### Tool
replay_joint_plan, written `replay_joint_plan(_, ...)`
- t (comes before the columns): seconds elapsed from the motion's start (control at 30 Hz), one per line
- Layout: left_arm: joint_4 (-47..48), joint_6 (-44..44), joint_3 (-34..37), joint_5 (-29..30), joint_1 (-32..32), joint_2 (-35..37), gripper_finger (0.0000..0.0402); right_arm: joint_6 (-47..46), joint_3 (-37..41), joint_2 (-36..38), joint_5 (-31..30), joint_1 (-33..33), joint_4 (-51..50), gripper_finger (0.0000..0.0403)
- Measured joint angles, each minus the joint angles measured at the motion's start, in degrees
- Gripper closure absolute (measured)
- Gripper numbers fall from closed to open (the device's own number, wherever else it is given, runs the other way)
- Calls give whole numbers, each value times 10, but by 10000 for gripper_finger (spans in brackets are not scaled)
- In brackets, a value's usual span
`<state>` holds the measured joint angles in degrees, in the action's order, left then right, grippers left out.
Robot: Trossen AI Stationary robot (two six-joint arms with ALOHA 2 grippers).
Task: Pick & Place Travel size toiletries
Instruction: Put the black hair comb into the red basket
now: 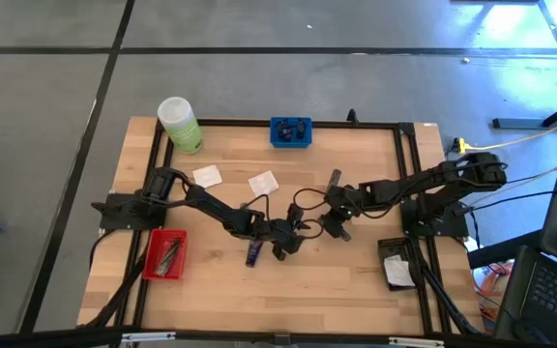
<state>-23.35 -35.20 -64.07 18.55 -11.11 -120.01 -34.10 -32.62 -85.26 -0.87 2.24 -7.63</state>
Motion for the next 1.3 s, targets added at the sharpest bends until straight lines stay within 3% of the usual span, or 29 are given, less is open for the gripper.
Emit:
replay_joint_plan(0.4,11,40,0,-5,8,0,229,16,-1,2,2,0,19,400)
replay_joint_plan(0.93,11,45,0,-22,8,0,229,74,-2,-2,-39,0,29,289)
replay_joint_plan(1.3,11,45,0,-22,6,0,229,68,-4,-30,-39,0,33,276)
